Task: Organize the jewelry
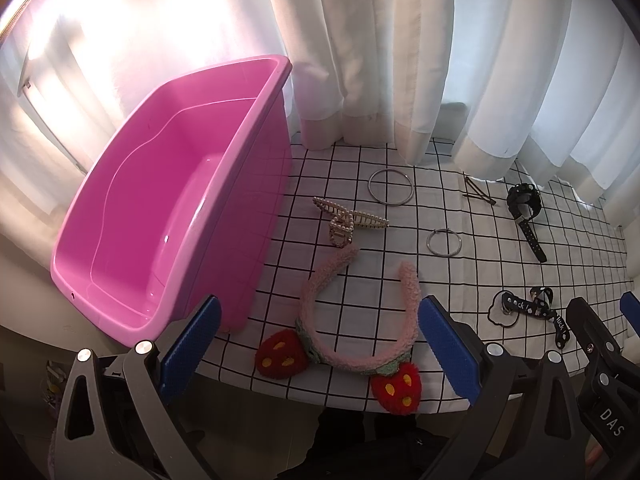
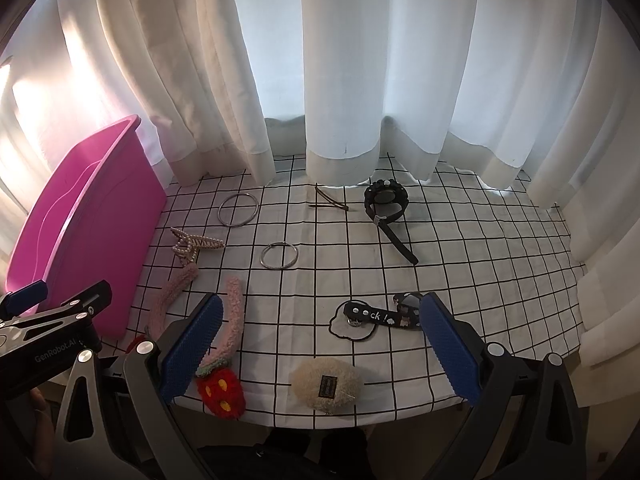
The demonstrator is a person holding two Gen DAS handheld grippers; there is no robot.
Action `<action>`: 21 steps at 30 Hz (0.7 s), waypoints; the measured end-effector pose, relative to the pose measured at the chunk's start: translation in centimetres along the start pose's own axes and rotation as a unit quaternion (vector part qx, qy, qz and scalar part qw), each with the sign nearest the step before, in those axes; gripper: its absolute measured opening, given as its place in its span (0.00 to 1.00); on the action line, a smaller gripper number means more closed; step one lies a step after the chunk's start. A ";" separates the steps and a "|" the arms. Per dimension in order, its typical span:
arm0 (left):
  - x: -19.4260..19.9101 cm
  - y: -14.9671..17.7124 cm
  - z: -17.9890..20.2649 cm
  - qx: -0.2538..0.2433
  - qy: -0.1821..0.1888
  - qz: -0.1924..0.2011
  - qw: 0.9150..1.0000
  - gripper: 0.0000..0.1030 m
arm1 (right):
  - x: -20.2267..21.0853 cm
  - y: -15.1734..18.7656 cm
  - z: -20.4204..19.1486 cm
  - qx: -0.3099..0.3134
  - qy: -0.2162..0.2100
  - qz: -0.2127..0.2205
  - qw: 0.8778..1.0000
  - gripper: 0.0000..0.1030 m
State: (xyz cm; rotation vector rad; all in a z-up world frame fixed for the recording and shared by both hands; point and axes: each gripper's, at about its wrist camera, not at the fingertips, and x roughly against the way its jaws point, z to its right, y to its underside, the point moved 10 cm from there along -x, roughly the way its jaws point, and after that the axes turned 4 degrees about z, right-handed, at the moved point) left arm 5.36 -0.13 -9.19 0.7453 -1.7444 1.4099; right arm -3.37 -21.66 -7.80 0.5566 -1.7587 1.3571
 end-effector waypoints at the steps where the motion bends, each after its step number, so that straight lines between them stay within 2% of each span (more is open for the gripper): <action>1: 0.0 0.0 0.0 0.000 0.000 0.000 1.000 0.94 | 0.0 0.0 0.0 0.000 0.000 0.000 1.000 0.91; 21: -1.2 0.9 0.0 0.009 0.001 -0.013 1.000 0.94 | -1.0 0.8 0.5 -0.012 -0.004 -0.011 1.000 0.91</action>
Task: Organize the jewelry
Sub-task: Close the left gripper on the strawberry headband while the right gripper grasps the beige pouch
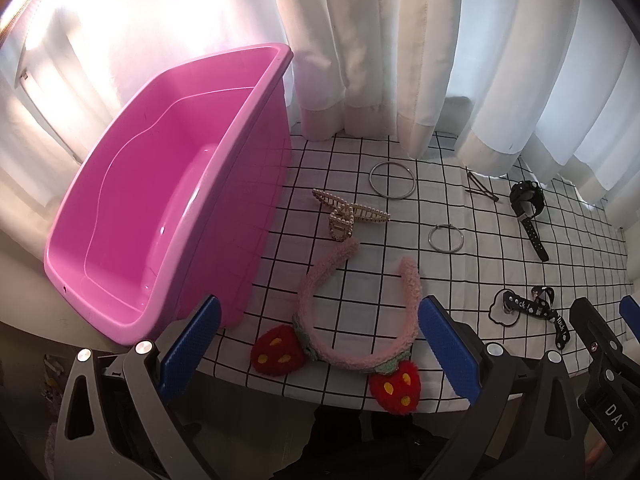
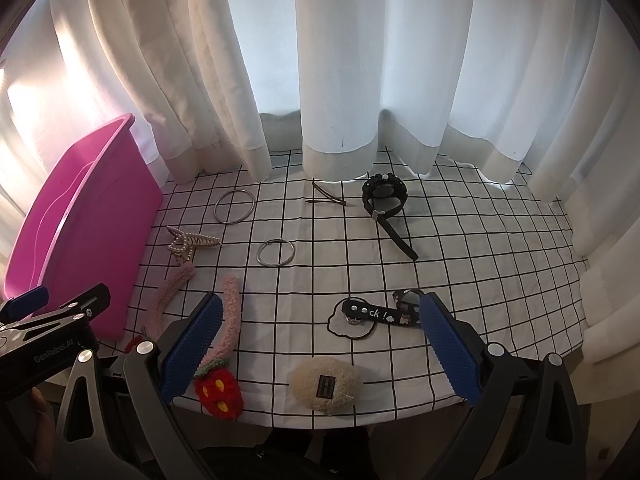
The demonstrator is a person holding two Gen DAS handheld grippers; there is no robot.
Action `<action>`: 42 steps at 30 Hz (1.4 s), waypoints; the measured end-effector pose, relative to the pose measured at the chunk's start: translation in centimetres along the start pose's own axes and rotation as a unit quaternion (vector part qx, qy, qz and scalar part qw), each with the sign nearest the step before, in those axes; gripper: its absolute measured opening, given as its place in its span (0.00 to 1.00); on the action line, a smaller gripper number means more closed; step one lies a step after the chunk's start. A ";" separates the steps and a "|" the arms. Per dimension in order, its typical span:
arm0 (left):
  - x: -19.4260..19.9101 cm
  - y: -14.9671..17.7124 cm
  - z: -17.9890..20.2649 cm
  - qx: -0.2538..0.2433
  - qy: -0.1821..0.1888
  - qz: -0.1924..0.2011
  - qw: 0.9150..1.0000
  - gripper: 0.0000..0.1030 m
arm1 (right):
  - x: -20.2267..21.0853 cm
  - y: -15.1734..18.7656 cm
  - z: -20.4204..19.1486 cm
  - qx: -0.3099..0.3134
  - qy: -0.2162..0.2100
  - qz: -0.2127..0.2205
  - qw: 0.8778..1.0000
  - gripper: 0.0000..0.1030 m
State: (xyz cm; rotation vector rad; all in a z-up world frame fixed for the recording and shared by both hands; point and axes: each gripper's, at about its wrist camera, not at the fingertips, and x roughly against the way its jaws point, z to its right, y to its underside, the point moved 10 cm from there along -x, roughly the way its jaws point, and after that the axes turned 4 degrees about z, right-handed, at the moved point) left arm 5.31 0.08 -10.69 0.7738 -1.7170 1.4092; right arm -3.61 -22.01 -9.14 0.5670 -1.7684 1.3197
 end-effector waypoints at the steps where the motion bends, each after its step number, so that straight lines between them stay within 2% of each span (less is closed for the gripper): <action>1: -0.2 0.2 0.0 0.001 -0.001 -0.003 1.000 0.94 | -0.1 0.0 0.2 -0.002 -0.001 -0.002 1.000 0.91; 9: -1.7 2.3 -0.5 0.013 -0.005 -0.033 0.999 0.94 | -1.2 1.4 2.7 -0.031 -0.006 -0.024 0.999 0.91; 15: -3.1 4.2 0.5 0.013 0.020 -0.054 0.998 0.94 | -3.2 3.9 4.6 -0.044 -0.014 -0.057 0.997 0.91; 22: -5.6 6.7 1.4 0.012 0.026 -0.080 0.996 0.94 | -5.6 6.6 7.2 -0.051 -0.011 -0.092 0.994 0.91; 25: -6.4 7.7 1.9 0.012 0.028 -0.084 0.996 0.94 | -6.6 8.3 6.7 -0.045 -0.036 -0.117 0.991 0.91; 29: -7.4 8.7 2.6 0.002 0.032 -0.087 0.996 0.94 | -7.9 10.0 4.4 -0.007 -0.064 -0.138 0.988 0.91; 34: -8.7 9.8 3.4 0.006 0.054 -0.098 0.994 0.94 | -10.1 12.0 2.7 0.027 -0.067 -0.162 0.984 0.91; 42: -10.4 9.8 3.0 0.009 0.047 -0.102 0.994 0.94 | -11.6 13.1 1.5 0.046 -0.064 -0.171 0.982 0.91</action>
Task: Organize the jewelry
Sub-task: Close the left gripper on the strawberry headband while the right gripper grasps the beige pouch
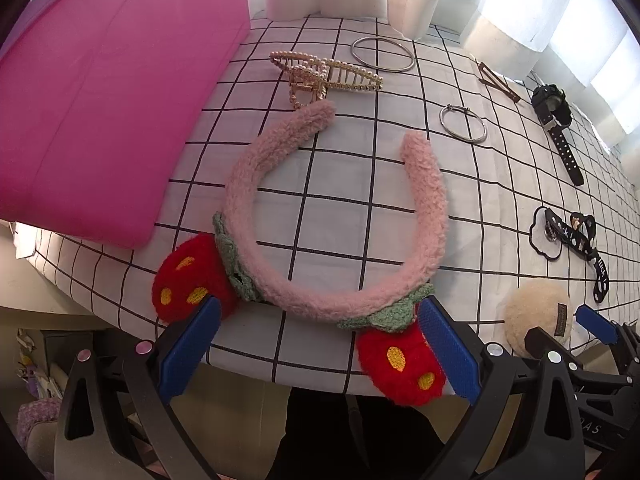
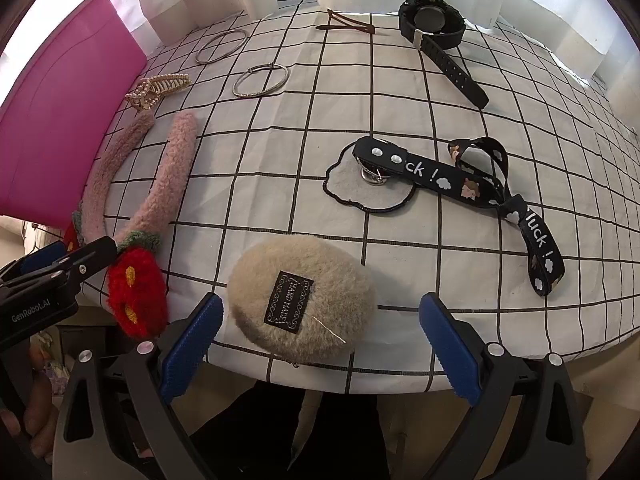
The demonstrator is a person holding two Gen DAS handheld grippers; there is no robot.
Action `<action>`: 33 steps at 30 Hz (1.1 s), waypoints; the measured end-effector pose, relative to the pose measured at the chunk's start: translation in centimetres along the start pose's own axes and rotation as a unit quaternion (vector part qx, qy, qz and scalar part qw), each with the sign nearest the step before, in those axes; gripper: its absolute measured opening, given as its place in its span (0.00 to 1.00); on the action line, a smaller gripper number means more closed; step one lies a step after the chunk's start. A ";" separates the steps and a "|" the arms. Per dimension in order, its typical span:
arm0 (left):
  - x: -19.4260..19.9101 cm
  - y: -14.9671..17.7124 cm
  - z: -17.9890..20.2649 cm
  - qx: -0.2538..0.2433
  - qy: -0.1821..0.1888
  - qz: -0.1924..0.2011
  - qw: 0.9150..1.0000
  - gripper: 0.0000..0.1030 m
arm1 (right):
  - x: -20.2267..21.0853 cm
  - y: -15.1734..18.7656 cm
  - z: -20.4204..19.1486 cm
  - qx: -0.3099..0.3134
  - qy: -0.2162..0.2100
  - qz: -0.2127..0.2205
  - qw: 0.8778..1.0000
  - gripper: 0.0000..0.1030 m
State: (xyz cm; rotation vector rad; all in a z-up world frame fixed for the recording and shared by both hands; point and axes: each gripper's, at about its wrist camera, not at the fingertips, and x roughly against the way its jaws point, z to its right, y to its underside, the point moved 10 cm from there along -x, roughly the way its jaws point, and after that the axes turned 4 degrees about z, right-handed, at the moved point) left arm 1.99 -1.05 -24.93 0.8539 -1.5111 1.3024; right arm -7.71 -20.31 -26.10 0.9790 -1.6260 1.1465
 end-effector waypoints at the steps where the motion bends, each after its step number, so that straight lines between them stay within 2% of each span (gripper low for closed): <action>1: -0.1 -0.2 -0.3 0.007 0.000 -0.001 1.000 0.94 | 0.0 0.0 -0.1 0.001 0.001 0.001 1.000 0.91; 8: -1.7 -1.5 -3.3 0.069 -0.020 -0.008 0.997 0.94 | -0.5 0.2 0.3 -0.006 0.018 0.006 1.000 0.91; 17: -3.4 -2.8 -3.7 0.032 -0.056 0.002 0.998 0.94 | -2.0 0.1 -0.2 -0.003 0.037 0.001 0.999 0.91; 21: -3.7 -3.2 -5.3 0.058 -0.076 -0.012 0.995 0.94 | -2.2 0.0 -0.2 -0.004 0.041 0.002 0.999 0.91; 24: -3.3 -3.9 -6.7 0.075 -0.085 0.003 0.994 0.94 | -2.4 0.1 -0.2 -0.004 0.044 -0.002 0.999 0.91; 29: -5.8 -3.3 -7.5 0.073 -0.096 -0.034 0.992 0.95 | -3.3 0.0 -0.5 -0.007 0.048 -0.008 0.999 0.91; 33: -6.2 -4.3 -7.8 0.073 -0.095 -0.012 0.993 0.95 | -3.6 -0.4 -0.6 -0.001 0.057 -0.004 0.998 0.91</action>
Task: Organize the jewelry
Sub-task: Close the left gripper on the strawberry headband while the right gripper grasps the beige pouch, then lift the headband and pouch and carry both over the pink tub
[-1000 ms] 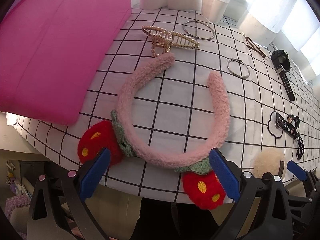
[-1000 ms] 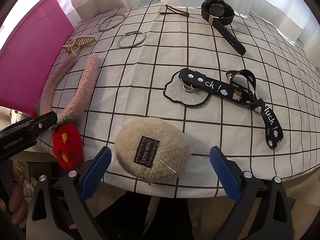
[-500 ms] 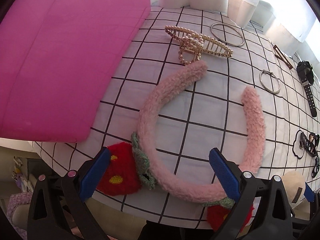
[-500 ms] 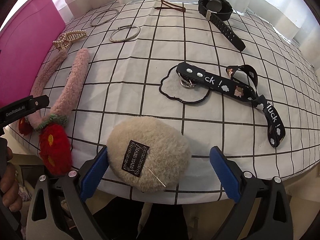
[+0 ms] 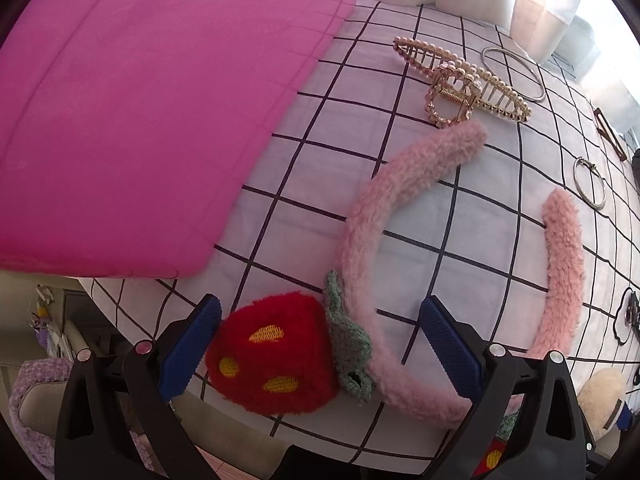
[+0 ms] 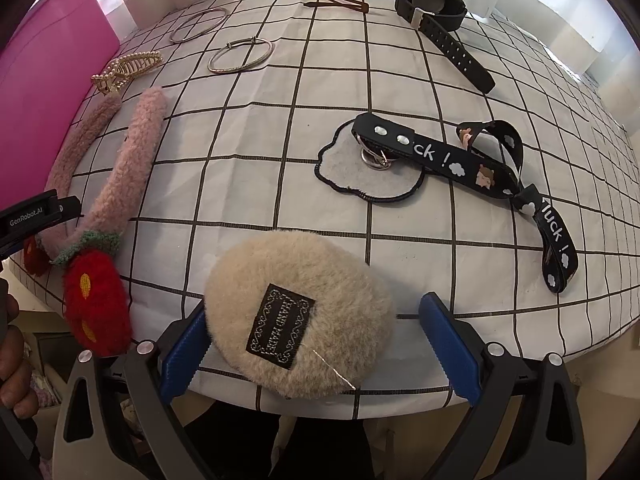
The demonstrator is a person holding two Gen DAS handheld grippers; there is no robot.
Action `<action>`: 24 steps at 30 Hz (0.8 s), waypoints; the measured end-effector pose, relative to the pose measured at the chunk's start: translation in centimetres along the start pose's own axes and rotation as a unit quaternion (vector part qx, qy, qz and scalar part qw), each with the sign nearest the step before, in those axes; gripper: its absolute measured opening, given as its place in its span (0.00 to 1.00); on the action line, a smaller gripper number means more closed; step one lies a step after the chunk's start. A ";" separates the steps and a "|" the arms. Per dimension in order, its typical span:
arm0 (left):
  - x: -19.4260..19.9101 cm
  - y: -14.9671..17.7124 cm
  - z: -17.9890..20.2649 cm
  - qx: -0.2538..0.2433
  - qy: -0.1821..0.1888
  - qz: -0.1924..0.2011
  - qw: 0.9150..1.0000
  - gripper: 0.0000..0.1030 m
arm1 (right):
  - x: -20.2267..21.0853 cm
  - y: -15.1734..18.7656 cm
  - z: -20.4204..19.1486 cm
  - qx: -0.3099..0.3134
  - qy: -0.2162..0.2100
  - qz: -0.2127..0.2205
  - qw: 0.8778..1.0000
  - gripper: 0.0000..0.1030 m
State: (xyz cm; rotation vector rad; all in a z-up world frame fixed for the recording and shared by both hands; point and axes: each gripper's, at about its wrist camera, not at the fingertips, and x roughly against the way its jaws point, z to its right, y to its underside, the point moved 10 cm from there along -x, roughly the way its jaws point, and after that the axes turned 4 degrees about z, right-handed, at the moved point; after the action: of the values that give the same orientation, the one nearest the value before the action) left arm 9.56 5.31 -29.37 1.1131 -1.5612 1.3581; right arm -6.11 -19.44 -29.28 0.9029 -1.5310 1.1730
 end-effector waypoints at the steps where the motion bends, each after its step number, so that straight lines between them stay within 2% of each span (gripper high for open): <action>1: -0.1 -0.2 0.0 0.001 0.001 0.004 1.000 0.95 | -0.1 -0.2 -0.1 0.004 0.005 0.001 1.000 0.91; 4: -0.1 0.1 -0.1 0.037 0.020 0.014 0.999 0.95 | -0.4 -0.5 -0.7 0.007 0.011 0.009 1.000 0.92; 6: 0.3 1.4 -1.0 0.053 0.033 0.021 0.998 0.95 | -0.3 0.0 -0.8 0.006 0.012 0.016 1.000 0.92; 10: 0.3 1.0 -0.8 0.034 0.029 0.028 0.999 0.95 | -0.2 0.7 -0.9 0.010 0.010 0.021 1.000 0.92; 13: 0.6 1.0 -0.4 0.031 0.036 0.027 0.998 0.91 | -0.1 0.9 -0.8 0.010 0.003 0.021 1.000 0.91; 15: 1.1 0.4 0.4 0.012 0.039 0.034 0.999 0.82 | 0.4 1.0 -0.3 0.009 0.000 0.020 1.000 0.90; 16: 1.5 0.4 1.6 0.002 0.041 0.038 0.998 0.73 | 0.5 1.0 -0.2 0.006 -0.002 0.022 1.000 0.89; 17: 1.9 0.5 2.2 -0.007 0.047 0.041 0.998 0.62 | 1.0 0.8 0.2 0.003 0.000 0.026 1.000 0.82; 18: 2.1 0.5 2.6 -0.015 0.046 0.043 0.998 0.59 | 1.5 0.7 0.6 0.003 0.003 0.032 0.999 0.77; 19: 2.2 0.4 2.9 -0.020 0.044 0.045 0.998 0.55 | 1.7 0.5 0.7 0.004 0.001 0.035 0.999 0.65; 24: 2.3 0.1 3.3 -0.021 0.056 0.048 0.997 0.44 | 1.9 0.3 1.1 -0.002 -0.016 0.042 0.999 0.59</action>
State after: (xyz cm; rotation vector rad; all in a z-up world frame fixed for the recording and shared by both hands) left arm 8.67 1.79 -27.66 0.9312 -1.5718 1.4199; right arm -7.14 -20.44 -27.58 0.8654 -1.6104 1.2192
